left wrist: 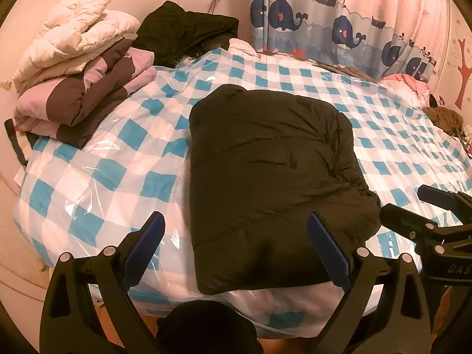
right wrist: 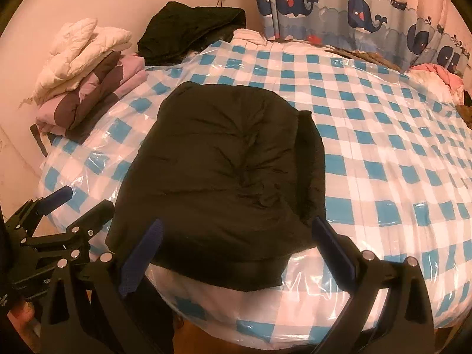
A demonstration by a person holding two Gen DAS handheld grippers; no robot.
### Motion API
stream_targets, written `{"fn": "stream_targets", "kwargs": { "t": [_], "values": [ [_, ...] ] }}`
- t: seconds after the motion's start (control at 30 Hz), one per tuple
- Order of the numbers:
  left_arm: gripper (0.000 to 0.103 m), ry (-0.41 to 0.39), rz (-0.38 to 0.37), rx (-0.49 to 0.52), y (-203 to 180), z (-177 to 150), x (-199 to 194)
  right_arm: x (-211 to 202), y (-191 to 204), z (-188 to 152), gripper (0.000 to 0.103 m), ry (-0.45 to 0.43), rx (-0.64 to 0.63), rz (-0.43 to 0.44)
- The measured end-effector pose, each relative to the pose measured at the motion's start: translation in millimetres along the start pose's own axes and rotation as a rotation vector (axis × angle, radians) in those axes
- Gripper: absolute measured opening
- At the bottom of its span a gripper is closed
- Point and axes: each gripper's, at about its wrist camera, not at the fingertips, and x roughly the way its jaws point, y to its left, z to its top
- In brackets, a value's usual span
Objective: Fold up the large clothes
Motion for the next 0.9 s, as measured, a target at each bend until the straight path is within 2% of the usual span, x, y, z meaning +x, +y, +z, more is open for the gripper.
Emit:
{"fn": "stream_targets", "kwargs": {
  "t": [0.9],
  "values": [
    [0.093,0.024,0.003,-0.019,9.0,2.1,7.6,10.1,14.2,0.9,0.096,0.026,-0.02,-0.016]
  ]
}}
